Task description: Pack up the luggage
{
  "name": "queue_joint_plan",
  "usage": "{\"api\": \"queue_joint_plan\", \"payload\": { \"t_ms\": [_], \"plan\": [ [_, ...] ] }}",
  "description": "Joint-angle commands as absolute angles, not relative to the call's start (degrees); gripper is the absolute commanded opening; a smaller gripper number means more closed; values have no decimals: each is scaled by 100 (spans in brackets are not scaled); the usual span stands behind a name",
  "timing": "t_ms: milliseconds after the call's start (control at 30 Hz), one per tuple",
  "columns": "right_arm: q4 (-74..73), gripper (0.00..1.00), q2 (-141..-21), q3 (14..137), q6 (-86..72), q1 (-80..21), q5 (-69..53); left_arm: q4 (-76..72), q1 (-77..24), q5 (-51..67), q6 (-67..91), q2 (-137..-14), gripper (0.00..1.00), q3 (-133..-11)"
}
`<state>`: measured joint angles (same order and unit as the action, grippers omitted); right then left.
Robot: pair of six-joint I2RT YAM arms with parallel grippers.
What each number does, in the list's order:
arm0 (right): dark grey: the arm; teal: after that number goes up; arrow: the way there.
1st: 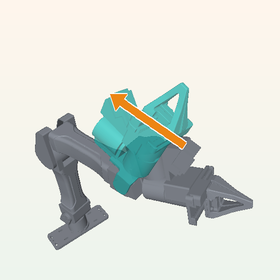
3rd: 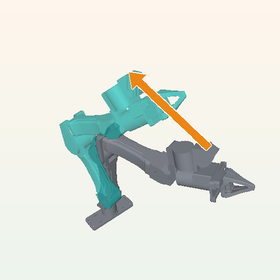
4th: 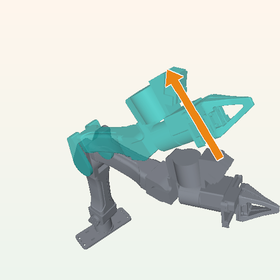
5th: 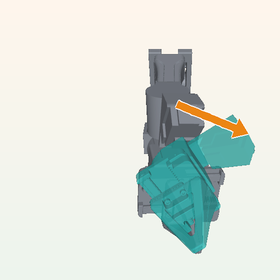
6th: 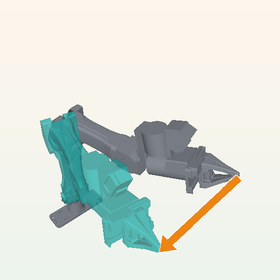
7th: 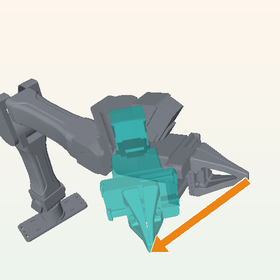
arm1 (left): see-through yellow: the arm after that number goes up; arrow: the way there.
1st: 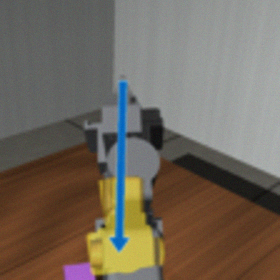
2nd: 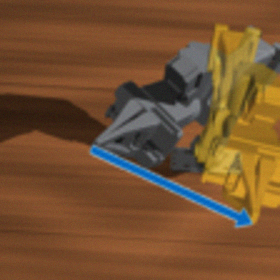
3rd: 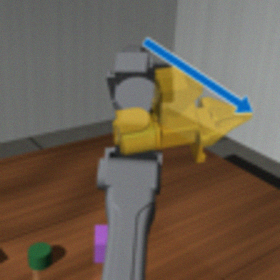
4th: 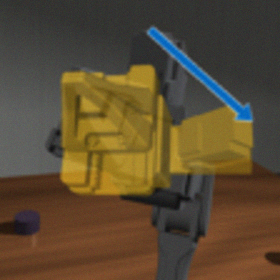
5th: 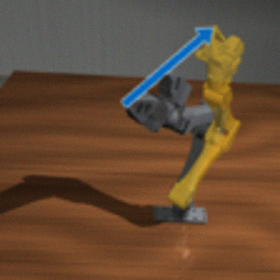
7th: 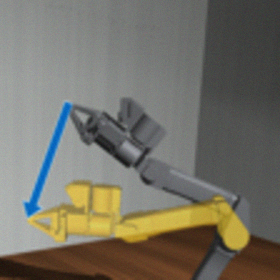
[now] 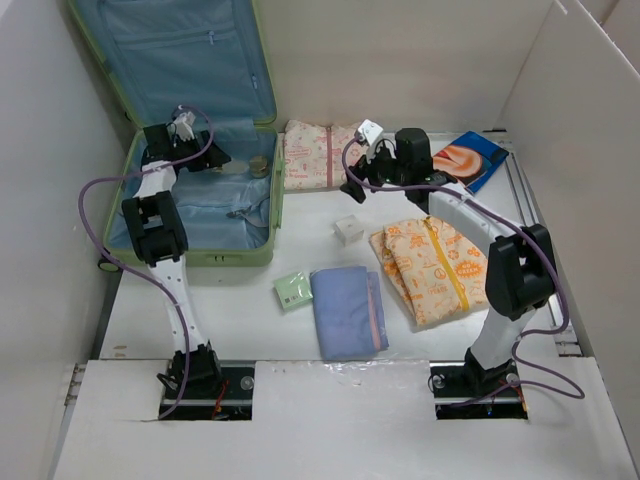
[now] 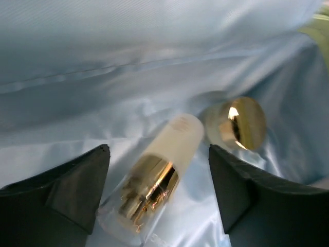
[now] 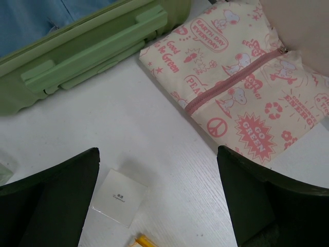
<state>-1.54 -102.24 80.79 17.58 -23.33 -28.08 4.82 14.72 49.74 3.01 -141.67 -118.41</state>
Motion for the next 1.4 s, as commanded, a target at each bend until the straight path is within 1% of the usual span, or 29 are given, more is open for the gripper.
{"api": "queue_joint_plan", "payload": {
  "t_ms": [0,67,100,300,467,567,633,700,767,800,833,867,900,933,967,1033,1100,1167,1200,1233,1267,1333,1367],
  "plan": [
    [-219,100,-10151,8367,1705,-2373,-2874,229,1433,4379,484,-14133,75,-12006],
    [-220,100,-10151,8367,1705,-2373,-2874,281,1433,3801,431,-14010,84,-12006],
    [-220,100,-10151,8315,1705,-2373,-2874,429,1433,3623,291,-14010,100,-12006],
    [-272,100,-10028,8200,1652,-2373,-2550,545,1433,2358,-201,-13518,100,-12006],
    [-843,100,-10098,8349,1652,-2373,-2066,545,1214,1741,-1071,-13132,100,-12059],
    [-1160,100,-10160,8402,1600,-2373,-1942,492,1160,1679,-1467,-12701,100,-11857],
    [-1213,100,-10160,8332,1547,-2373,-1872,570,1091,1862,-1721,-12324,100,-11777],
    [-1213,100,-10160,8175,1468,-2373,-1732,781,889,1924,-2606,-11790,100,-11446],
    [-1099,100,-10082,8060,1301,-2373,-1731,1001,459,2021,-3607,-11331,100,-11050],
    [-1029,100,-10081,7912,1301,-2373,-1731,1367,266,2091,-4656,-11103,100,-10639],
    [-950,100,-9985,7858,1222,-2312,-1731,1702,-163,2144,-5119,-10787,100,-10530],
    [-871,100,-9897,7857,1152,-2312,-1731,2192,-376,2249,-5576,-10723,100,-10529],
    [-870,100,-9896,7788,1151,-2233,-1784,3433,-595,2520,-5999,-10723,100,-10651],
    [-870,100,-9836,7787,1073,-2137,-1836,3950,-789,2636,-6325,-10723,100,-10922],
    [-931,100,-9739,7709,1072,-2136,-1837,4373,-1165,2750,-6328,-10775,100,-11020],
    [-984,100,-9598,7577,1011,-2065,-1653,5138,-1493,3110,-6267,-10723,100,-10900],
    [-984,100,-9291,7191,1063,-2065,-1521,5142,-2011,3016,-5890,-10373,100,-10418],
    [-905,100,-9002,6744,1063,-2065,-1450,5054,-2598,2657,-5452,-10205,100,-9786],
    [-836,100,-8913,6611,1063,-2065,-1450,5054,-2767,2654,-5449,-10108,100,-9600],
    [-835,100,-8825,6479,1003,-2065,-1450,4984,-2908,2350,-5119,-10047,100,-9380],
    [-835,100,-8737,6356,1002,-2065,-1398,4775,-3057,2181,-5028,-9959,100,-8830],
    [-782,100,-8474,6022,1002,-2135,-1345,4484,-3451,1665,-4888,-9590,100,-8203],
    [-782,100,-8386,5916,941,-2136,-1266,4248,-3558,1574,-4669,-9467,100,-7669]
  ]
}}
